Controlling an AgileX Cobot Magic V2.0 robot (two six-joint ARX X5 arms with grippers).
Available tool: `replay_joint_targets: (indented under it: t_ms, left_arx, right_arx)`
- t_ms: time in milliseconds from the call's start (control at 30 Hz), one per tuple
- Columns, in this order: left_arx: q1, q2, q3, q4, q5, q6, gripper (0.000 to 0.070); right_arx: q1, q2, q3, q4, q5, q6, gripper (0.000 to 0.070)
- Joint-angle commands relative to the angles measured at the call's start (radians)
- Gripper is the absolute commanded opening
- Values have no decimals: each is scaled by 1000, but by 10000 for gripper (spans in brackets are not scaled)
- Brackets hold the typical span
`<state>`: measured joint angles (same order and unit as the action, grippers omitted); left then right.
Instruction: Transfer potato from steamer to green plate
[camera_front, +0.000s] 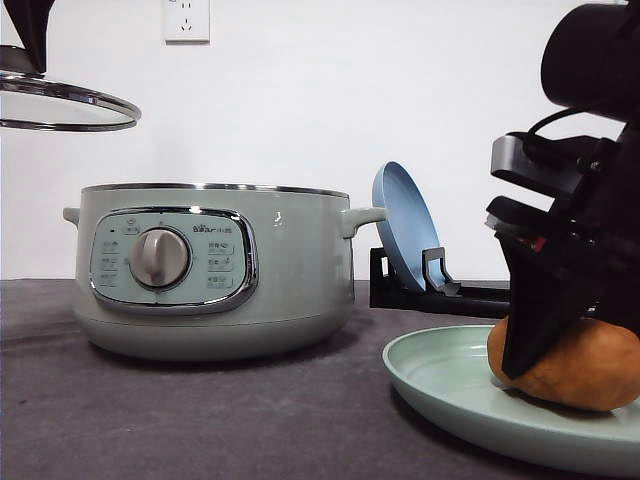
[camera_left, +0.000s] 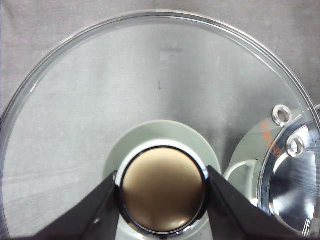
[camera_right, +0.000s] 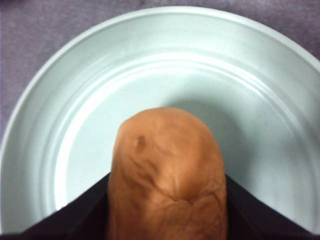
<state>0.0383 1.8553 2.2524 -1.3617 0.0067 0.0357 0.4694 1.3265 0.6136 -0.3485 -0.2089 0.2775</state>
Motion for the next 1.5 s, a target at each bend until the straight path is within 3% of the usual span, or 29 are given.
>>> replay_joint_targets:
  t_ms: [0,167,300,600,1067,1200,1467]
  left_arx:
    - [-1,-17,43,31,5,-2,0]
    - [-2,-16,43,31,5,-2,0]
    - [-2,-16,43,31,5,-2,0]
    - [-1,-17,43,31,5,-2,0]
    - [-2,-17,43,37,5,-2,0]
    - [-2,-17,43,37,23,-3,0]
    - [-2,-17,43,36,27,-3,0]
  right_arx:
    - [4,22,5,8,1,-12,194]
    - [4,21,5,8,0,-16,215]
    - [4,11,10,4,0,-16,402]
    - [4,-118,121,-111,0,-16,568]
    - [6,-493,449,-437,-27,-20,578]
    - [6,-565,540,-517,-24,-19,635]
    - [6,-653,666,-628,9,-15,637]
